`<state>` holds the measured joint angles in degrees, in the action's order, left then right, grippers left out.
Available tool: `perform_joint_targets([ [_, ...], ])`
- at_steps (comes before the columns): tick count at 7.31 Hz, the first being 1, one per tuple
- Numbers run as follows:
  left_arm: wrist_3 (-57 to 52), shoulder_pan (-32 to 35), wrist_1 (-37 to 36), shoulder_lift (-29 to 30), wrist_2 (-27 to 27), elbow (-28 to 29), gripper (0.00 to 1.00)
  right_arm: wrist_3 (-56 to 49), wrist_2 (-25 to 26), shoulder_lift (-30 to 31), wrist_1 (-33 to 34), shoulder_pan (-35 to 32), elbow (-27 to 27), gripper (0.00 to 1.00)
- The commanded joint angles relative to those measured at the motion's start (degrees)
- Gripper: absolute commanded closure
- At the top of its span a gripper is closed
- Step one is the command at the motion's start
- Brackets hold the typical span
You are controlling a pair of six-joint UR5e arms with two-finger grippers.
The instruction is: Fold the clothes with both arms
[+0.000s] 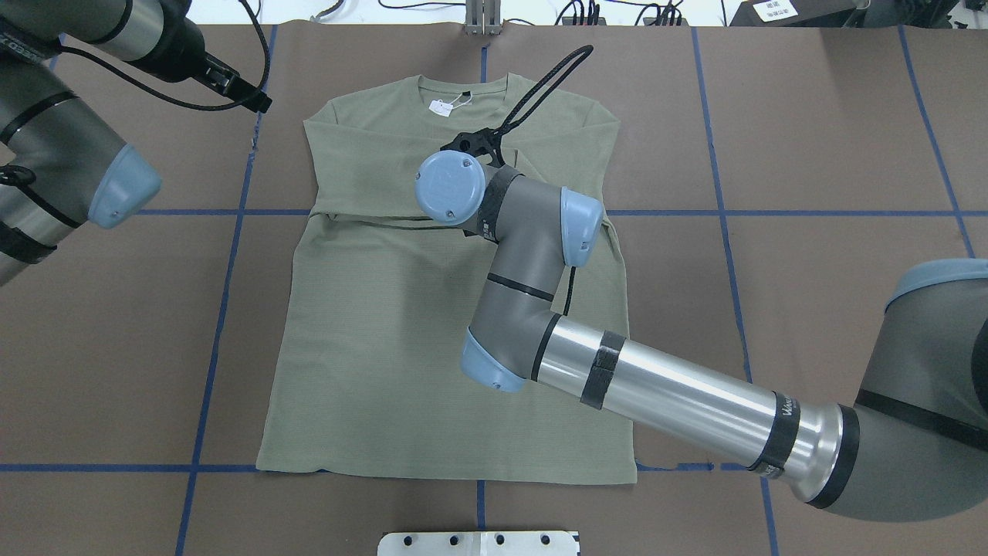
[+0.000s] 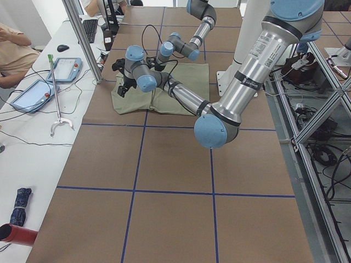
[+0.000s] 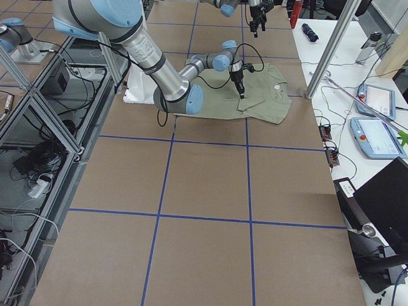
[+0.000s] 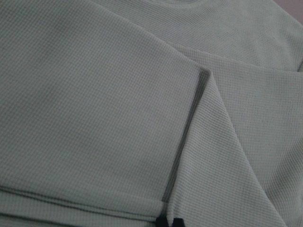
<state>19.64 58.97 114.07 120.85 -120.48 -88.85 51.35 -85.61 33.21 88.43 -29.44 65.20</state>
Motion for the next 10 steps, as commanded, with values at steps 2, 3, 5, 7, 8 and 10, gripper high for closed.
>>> perform_joint_targets([
  [2, 0.04, -0.09, 0.01, 0.0, 0.07, 0.0, 0.0, -4.3, 0.0, 0.01, 1.05, -2.1, 1.5, 1.0],
  [3, 0.04, -0.09, 0.01, 0.0, 0.07, 0.0, 0.0, -8.94, 0.09, 0.54, 1.05, -4.38, 1.51, 1.0],
  [5, 1.96, -0.09, 0.8, 0.09, 0.07, -0.35, 0.0, -16.77, 0.0, 2.99, 0.61, -9.04, 1.51, 1.0],
  [7, 3.47, -0.17, 2.65, -0.35, 0.07, -0.44, 0.0, -19.18, 0.0, 4.75, -0.62, -11.16, 1.42, 1.0],
  [8, 3.47, -0.17, 2.74, -0.87, 0.07, -1.14, 0.0, -19.36, 0.09, 5.46, -1.23, -11.25, 1.42, 0.98],
  [10, 3.47, -0.26, 2.74, -1.49, 0.07, -1.67, 0.0, -19.01, 0.78, 6.86, -3.25, -11.26, 1.33, 0.37],
])
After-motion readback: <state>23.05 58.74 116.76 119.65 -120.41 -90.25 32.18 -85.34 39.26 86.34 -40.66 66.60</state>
